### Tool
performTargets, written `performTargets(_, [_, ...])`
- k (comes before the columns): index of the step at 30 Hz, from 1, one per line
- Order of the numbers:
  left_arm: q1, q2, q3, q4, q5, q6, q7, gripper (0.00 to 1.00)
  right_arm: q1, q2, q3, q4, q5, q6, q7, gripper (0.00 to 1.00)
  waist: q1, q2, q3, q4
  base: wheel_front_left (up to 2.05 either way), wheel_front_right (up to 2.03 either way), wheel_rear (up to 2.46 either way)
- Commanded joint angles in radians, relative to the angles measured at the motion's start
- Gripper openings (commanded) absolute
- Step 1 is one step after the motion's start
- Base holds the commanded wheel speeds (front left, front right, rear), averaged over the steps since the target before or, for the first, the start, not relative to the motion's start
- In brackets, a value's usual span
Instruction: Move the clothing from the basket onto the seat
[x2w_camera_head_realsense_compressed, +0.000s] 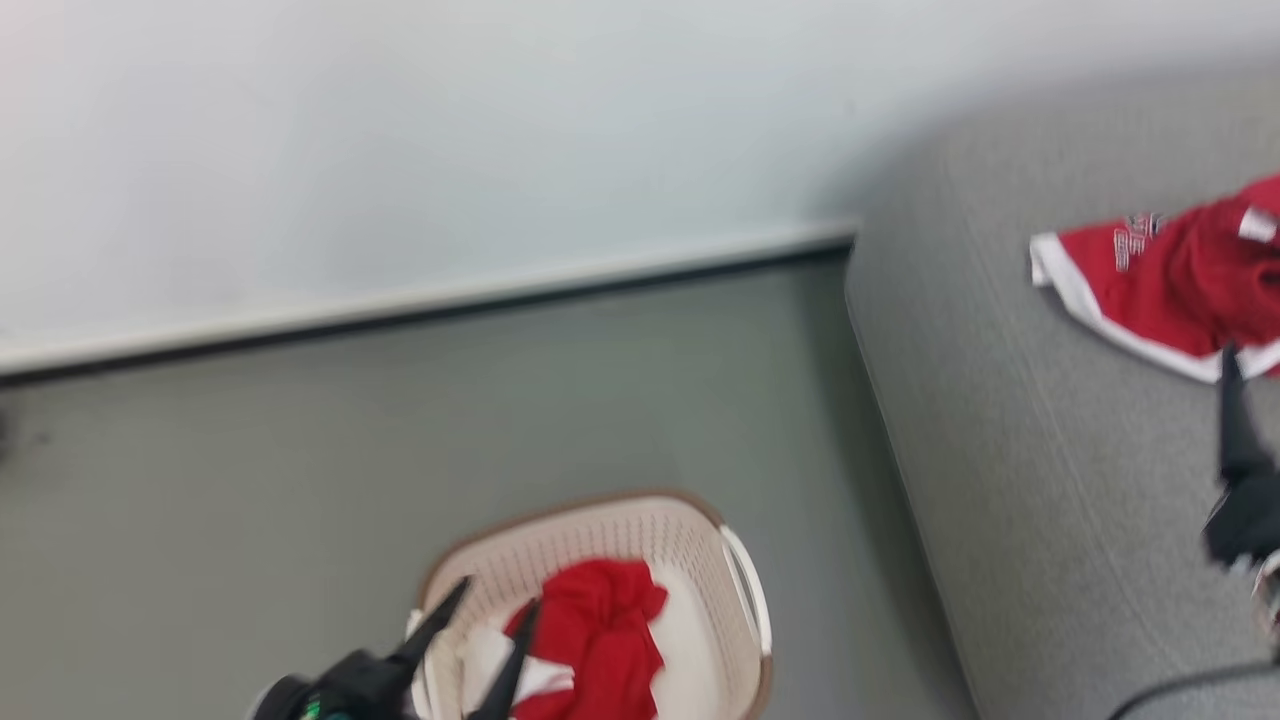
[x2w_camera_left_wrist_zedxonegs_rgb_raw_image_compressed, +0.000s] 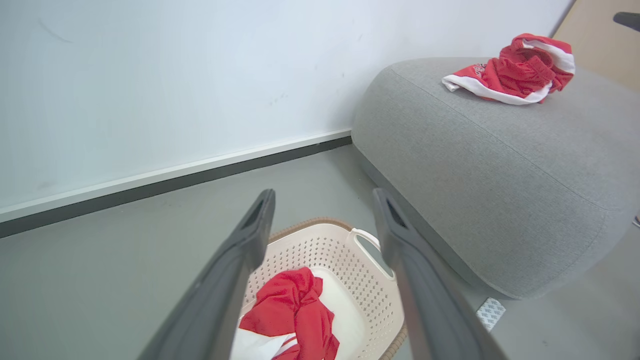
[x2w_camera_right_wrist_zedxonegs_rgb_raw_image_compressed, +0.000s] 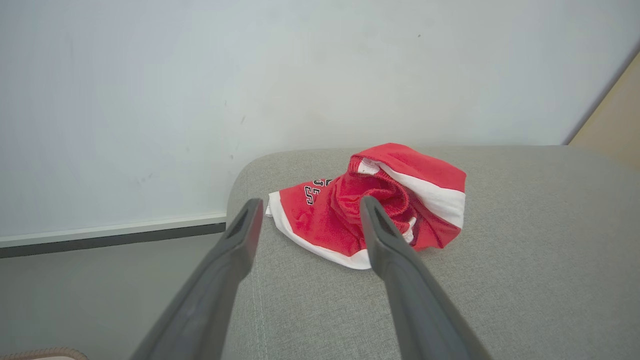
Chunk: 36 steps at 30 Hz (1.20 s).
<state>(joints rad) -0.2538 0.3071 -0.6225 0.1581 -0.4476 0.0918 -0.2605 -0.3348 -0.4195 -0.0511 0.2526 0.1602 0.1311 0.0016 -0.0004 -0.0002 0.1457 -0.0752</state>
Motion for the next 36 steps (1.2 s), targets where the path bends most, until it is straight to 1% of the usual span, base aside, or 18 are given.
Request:
performTargets(1, [0.025, 0.005, 0.012, -0.001, -0.001, 0.01, -0.005, 1.0, 0.03, 0.027, -0.013, -0.019, 0.015, -0.001, 0.002, 1.0, 0.0004, 0.0002, -0.156, 0.089, 0.0, 0.0, 0.0])
performTargets(3, [0.05, 0.013, 0.063, -0.015, 0.007, 0.04, -0.005, 1.0, 0.091, 0.101, -0.037, -0.076, 0.024, 0.0, 0.006, 1.0, 0.0004, 0.0002, -0.169, 0.097, 0.0, 0.0, 0.0])
performTargets(5, [0.077, 0.016, 0.118, -0.029, 0.016, 0.069, -0.005, 1.0, 0.139, 0.161, -0.043, -0.121, 0.01, -0.001, 0.004, 1.0, 0.0004, 0.0002, -0.179, 0.105, 0.0, 0.0, 0.0])
performTargets(9, [0.118, 0.018, 0.207, -0.052, 0.05, 0.106, -0.005, 1.0, 0.212, 0.282, -0.065, -0.151, -0.004, -0.001, -0.022, 1.0, 0.0004, 0.0002, -0.196, 0.124, 0.0, 0.0, 0.0])
performTargets(12, [0.153, 0.0, 0.27, -0.07, 0.061, 0.12, -0.005, 1.0, 0.25, 0.333, -0.097, -0.164, -0.011, 0.0, -0.056, 1.0, 0.0004, 0.0002, -0.209, 0.143, 0.0, 0.0, 0.0])
performTargets(13, [0.169, -0.006, 0.291, -0.072, 0.059, 0.117, -0.005, 1.0, 0.266, 0.346, -0.087, -0.169, -0.019, 0.0, -0.066, 1.0, 0.0004, 0.0002, -0.213, 0.148, 0.0, 0.0, 0.0])
performTargets(17, [0.215, -0.019, 0.353, -0.074, 0.063, 0.101, -0.005, 1.0, 0.324, 0.364, -0.031, -0.189, -0.045, 0.0, -0.089, 1.0, 0.0004, 0.0002, -0.225, 0.166, 0.0, 0.0, 0.0])
performTargets(25, [0.305, -0.046, 0.448, -0.097, 0.105, 0.037, -0.005, 1.0, 0.402, 0.37, 0.111, -0.212, -0.097, 0.0, -0.069, 1.0, 0.0004, 0.0002, -0.229, 0.168, 0.0, 0.0, 0.0])
performTargets(28, [0.328, -0.058, 0.471, -0.094, 0.117, 0.011, -0.005, 1.0, 0.416, 0.37, 0.129, -0.218, -0.103, 0.0, -0.065, 1.0, 0.0004, 0.0002, -0.227, 0.168, 0.0, 0.0, 0.0])
performTargets(31, [0.335, -0.063, 0.48, -0.078, 0.135, -0.019, -0.005, 1.0, 0.435, 0.371, 0.119, -0.221, -0.096, 0.0, -0.069, 1.0, 0.0004, 0.0002, -0.225, 0.17, 0.0, 0.0, 0.0])
performTargets(32, [0.335, -0.063, 0.48, -0.078, 0.135, -0.019, -0.005, 1.0, 0.435, 0.371, 0.119, -0.221, -0.096, 0.0, -0.069, 1.0, 0.0004, 0.0002, -0.225, 0.17, 0.0, 0.0, 0.0])
performTargets(33, [0.333, -0.066, 0.485, -0.073, 0.149, -0.036, -0.005, 1.0, 0.445, 0.371, 0.11, -0.215, -0.083, 0.0, -0.074, 1.0, 0.0004, 0.0002, -0.222, 0.171, 0.0, 0.0, 0.0])
performTargets(36, [0.332, -0.074, 0.494, -0.068, 0.156, -0.048, -0.005, 1.0, 0.449, 0.371, 0.111, -0.213, -0.08, 0.0, -0.071, 1.0, 0.0004, 0.0002, -0.22, 0.171, 0.0, 0.0, 0.0])
